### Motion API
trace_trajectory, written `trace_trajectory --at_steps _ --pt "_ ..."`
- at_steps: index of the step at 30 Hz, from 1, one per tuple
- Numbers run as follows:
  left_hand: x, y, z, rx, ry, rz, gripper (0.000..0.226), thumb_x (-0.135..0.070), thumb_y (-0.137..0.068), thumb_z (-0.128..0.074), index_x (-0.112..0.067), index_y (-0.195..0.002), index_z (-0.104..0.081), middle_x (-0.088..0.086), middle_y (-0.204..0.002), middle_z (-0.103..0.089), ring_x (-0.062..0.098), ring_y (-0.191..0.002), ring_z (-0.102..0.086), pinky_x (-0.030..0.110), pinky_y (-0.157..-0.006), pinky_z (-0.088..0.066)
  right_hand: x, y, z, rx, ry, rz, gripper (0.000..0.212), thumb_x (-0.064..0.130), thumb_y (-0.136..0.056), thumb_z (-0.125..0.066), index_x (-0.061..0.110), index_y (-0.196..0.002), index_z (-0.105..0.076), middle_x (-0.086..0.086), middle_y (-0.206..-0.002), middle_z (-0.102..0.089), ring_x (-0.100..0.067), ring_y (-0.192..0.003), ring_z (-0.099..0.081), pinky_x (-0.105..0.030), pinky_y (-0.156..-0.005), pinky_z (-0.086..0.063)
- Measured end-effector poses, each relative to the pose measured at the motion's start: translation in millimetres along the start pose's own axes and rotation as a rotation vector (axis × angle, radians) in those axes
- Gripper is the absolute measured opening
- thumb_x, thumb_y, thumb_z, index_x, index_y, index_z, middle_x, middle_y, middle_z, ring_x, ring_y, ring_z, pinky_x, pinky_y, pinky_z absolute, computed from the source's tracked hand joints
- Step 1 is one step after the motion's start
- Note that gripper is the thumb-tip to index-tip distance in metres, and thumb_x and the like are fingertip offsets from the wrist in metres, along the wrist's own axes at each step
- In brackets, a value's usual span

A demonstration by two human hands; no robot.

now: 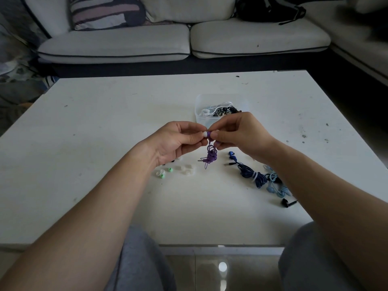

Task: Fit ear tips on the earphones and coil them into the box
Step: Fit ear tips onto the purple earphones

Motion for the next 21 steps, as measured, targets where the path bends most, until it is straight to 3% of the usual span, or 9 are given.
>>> trace_trajectory --at_steps 21 --pt "7.0 -2.8 0.5 -0.025 -0.028 0.033 0.017 0.005 -0.085 -0.066 0.000 -0.101 -0.069 0.007 -0.081 -0.074 0.014 -0.075 -0.073 0.016 -0.067 -0.056 2.2 -1.4 4.0 -0.022 0.146 0.010 0.005 0.003 -0.085 -0.075 0.003 -0.091 -0.075 -0.016 -0.075 -0.072 -0.020 -0.068 -0.070 -0.032 -0.071 -0.061"
Point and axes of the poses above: each hand's wrist, its own y-axis away from the middle knuckle, its own z-axis out of the back of the hand, x = y × z, the point moved 8 cm from there along -y, towards the middle knuckle
